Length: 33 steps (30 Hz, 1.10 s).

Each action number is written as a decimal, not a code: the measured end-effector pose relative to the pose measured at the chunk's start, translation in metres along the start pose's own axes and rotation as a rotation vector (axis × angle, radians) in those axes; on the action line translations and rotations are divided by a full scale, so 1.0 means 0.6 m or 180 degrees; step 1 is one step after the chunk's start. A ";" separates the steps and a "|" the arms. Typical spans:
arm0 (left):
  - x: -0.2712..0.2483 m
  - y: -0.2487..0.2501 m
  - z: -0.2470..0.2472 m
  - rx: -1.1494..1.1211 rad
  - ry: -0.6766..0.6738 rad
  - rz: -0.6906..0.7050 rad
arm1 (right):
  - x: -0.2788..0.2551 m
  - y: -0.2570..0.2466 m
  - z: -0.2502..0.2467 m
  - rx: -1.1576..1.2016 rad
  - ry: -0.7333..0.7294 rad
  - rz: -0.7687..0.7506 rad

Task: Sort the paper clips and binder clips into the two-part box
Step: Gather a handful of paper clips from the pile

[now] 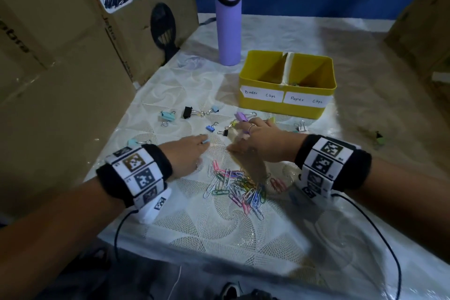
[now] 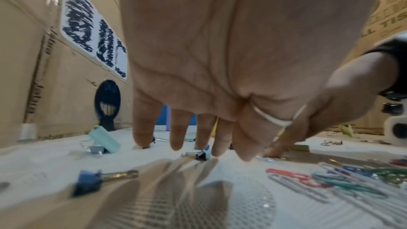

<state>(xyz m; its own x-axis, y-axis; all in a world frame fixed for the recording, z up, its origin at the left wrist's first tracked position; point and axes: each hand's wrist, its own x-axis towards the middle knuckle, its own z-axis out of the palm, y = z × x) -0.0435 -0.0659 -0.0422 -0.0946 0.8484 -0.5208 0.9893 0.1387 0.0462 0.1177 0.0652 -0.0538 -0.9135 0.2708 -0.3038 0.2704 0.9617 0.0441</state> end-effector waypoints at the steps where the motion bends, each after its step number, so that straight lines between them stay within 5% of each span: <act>1: -0.006 -0.008 -0.002 -0.0078 0.0062 -0.0013 | -0.010 -0.004 -0.001 0.0019 -0.0031 -0.0119; 4: -0.028 -0.016 0.010 -0.0324 0.0071 0.0158 | -0.044 -0.014 0.004 0.0253 -0.0122 -0.0337; 8: -0.047 -0.007 0.045 -0.0241 -0.0634 0.0504 | -0.101 -0.004 0.018 0.1133 0.0276 -0.0149; 14: -0.030 0.010 0.058 0.0244 -0.0689 0.0914 | -0.150 -0.004 0.042 0.1153 -0.0286 0.0036; 23: -0.032 0.093 0.037 -0.0222 0.0065 0.0936 | -0.095 -0.038 0.037 0.1278 0.0264 0.0415; 30: -0.053 0.118 0.065 -0.0443 0.0772 0.0168 | -0.079 -0.082 0.032 0.0933 0.0116 0.0081; 33: -0.039 0.115 0.060 -0.0677 0.0718 0.0099 | -0.087 -0.079 0.038 0.0910 0.0211 0.0140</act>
<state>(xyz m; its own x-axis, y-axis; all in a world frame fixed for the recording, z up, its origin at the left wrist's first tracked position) 0.0312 -0.0944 -0.0573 -0.1106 0.9426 -0.3151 0.9488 0.1945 0.2489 0.1594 0.0045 -0.0617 -0.9143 0.3231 -0.2442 0.3762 0.9008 -0.2169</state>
